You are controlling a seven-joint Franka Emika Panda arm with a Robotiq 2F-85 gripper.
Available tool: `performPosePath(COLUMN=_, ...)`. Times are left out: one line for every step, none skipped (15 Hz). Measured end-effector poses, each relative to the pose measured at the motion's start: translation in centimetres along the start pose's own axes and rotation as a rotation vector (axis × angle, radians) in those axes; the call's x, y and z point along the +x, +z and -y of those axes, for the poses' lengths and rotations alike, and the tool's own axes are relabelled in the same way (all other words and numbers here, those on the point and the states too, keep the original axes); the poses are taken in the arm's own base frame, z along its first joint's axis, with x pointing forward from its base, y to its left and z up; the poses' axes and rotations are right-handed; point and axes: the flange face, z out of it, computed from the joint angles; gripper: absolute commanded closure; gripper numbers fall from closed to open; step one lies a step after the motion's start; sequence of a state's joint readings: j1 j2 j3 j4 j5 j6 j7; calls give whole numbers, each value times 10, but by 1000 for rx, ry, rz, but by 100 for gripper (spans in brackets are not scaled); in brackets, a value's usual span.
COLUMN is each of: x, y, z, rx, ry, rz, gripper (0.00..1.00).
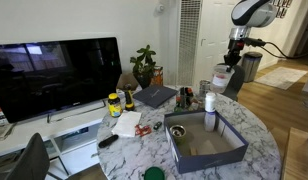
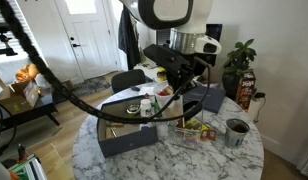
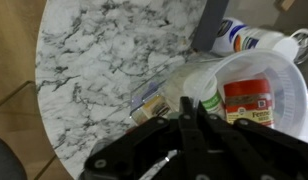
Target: Put the clear cup in the box
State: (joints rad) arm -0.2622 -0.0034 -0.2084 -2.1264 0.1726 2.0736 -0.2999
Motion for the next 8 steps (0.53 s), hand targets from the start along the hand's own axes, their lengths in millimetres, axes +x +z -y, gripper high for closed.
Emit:
performPosePath(x=-17, y=-6, z=4, rx=29, ry=-41, rz=10, gripper=99)
performPosePath(x=-35, y=-13, z=8, rx=54, ry=-74, rz=28, gripper=99)
performPosePath(x=-53, y=-18, z=12, rx=76, ry=-94, rz=50, gripper=99)
performPosePath(x=-70, y=-25, z=16, rx=93, ry=-101, rz=55, gripper=99)
performPosePath(x=-84, y=-31, z=20, rx=111, ry=-101, rz=37, gripper=99)
performPosePath(x=-97, y=-39, z=25, rx=140, ry=-98, rz=6, gripper=99)
performPosePath(x=-109, y=-49, z=31, rx=169, ry=-97, rz=-28, gripper=99)
performPosePath(x=-120, y=-59, z=39, rx=185, ry=-106, rz=-59, gripper=99)
